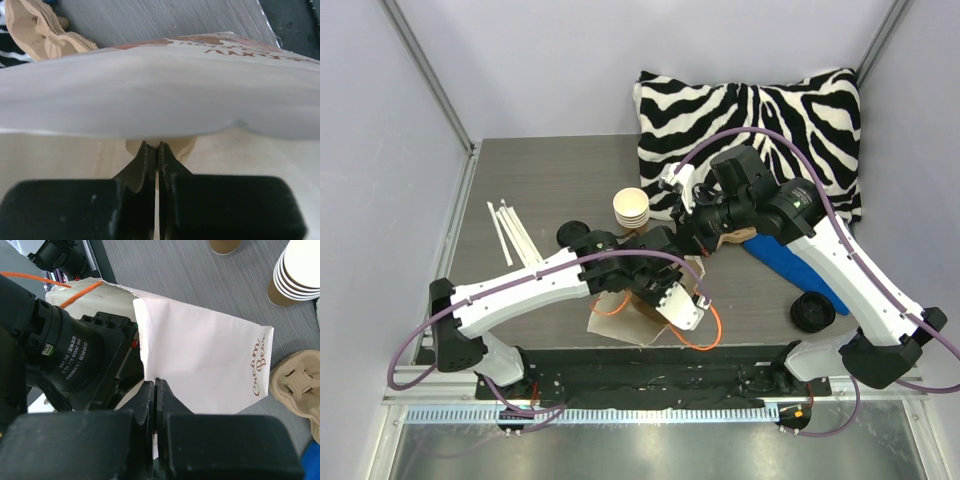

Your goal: Pack the takeout coffee

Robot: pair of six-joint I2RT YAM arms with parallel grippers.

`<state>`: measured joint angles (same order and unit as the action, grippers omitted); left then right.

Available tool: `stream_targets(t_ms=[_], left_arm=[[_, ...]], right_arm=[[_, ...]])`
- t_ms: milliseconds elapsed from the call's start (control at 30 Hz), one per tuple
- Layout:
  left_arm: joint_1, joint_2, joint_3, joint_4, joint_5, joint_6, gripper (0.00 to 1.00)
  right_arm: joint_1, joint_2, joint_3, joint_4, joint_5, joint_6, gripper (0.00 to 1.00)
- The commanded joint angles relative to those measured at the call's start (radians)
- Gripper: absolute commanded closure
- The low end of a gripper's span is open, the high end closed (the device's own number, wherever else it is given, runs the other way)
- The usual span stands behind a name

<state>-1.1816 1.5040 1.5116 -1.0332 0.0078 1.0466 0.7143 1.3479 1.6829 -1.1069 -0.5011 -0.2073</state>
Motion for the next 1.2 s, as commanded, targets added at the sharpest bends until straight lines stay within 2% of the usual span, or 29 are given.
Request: stream_targets(t_ms=[0, 233, 500, 800, 1167], left_arm=[[0.004, 0.016, 0.099, -0.117, 0.049, -0.029, 1.0], [0.004, 0.081, 0.258, -0.243, 0.066, -0.079, 1.0], [0.008, 0.14, 0.274, -0.301, 0.058, -0.117, 1.0], [0.011, 0.191, 0.4, -0.415, 0.096, -0.155, 1.0], [0.019, 0.222, 0.36, -0.449, 0.097, -0.181, 1.0]], right_arm=[[0.005, -0.009, 0.017, -0.001, -0.04, 0.002, 0.99], [0.005, 0.002, 0.041, -0.004, -0.063, 0.014, 0.99], [0.005, 0.014, 0.04, -0.008, -0.073, 0.02, 0.99], [0.005, 0.037, 0.1, -0.008, -0.096, 0.051, 0.99], [0.004, 0.042, 0.047, 0.001, -0.097, 0.054, 0.99]])
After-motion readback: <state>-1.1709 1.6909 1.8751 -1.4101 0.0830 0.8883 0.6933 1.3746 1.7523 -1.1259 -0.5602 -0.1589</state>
